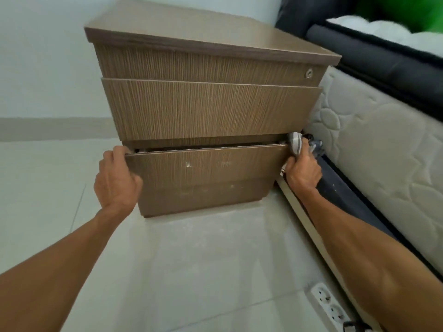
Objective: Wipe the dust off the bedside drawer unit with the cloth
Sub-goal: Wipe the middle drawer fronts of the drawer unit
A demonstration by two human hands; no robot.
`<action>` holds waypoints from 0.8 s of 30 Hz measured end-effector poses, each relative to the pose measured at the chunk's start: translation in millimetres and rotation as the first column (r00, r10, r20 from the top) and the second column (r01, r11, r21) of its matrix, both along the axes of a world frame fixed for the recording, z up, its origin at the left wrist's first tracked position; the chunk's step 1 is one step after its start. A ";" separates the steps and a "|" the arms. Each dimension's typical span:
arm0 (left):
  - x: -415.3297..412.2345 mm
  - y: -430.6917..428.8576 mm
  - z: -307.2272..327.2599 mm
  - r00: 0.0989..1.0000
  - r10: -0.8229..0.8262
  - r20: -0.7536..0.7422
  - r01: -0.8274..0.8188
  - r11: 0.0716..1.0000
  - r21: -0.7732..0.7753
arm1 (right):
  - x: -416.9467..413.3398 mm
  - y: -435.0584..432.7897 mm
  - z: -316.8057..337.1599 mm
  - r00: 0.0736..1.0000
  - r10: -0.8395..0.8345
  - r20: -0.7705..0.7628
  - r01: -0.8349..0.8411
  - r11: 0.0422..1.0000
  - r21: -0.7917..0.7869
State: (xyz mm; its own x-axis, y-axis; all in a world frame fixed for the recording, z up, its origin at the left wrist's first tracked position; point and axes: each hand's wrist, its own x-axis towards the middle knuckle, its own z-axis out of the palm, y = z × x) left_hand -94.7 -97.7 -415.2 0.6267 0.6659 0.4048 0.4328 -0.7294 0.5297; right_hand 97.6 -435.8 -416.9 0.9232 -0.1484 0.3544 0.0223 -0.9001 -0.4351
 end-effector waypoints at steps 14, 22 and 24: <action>-7.3 -5.7 9.6 0.993 -0.016 0.118 0.026 0.996 -0.081 | -17.2 0.3 0.6 0.974 -0.220 0.050 0.017 0.294 0.956; -4.2 11.5 10.1 0.987 -0.088 0.138 0.097 0.994 -0.058 | -28.6 91.1 -23.2 0.998 -0.039 0.041 -0.022 0.404 0.915; -4.1 15.1 9.3 0.982 -0.103 0.158 0.114 0.991 -0.063 | -39.8 114.4 -29.9 0.999 -0.024 0.046 -0.032 0.415 0.909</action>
State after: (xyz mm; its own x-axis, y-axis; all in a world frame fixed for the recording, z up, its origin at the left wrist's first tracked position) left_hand -98.8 -82.5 -406.0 0.6306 0.6277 0.4564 0.2619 -0.7257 0.6363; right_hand 57.8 -321.4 -446.7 0.9122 -0.4062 0.0536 0.0684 0.0222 -0.9974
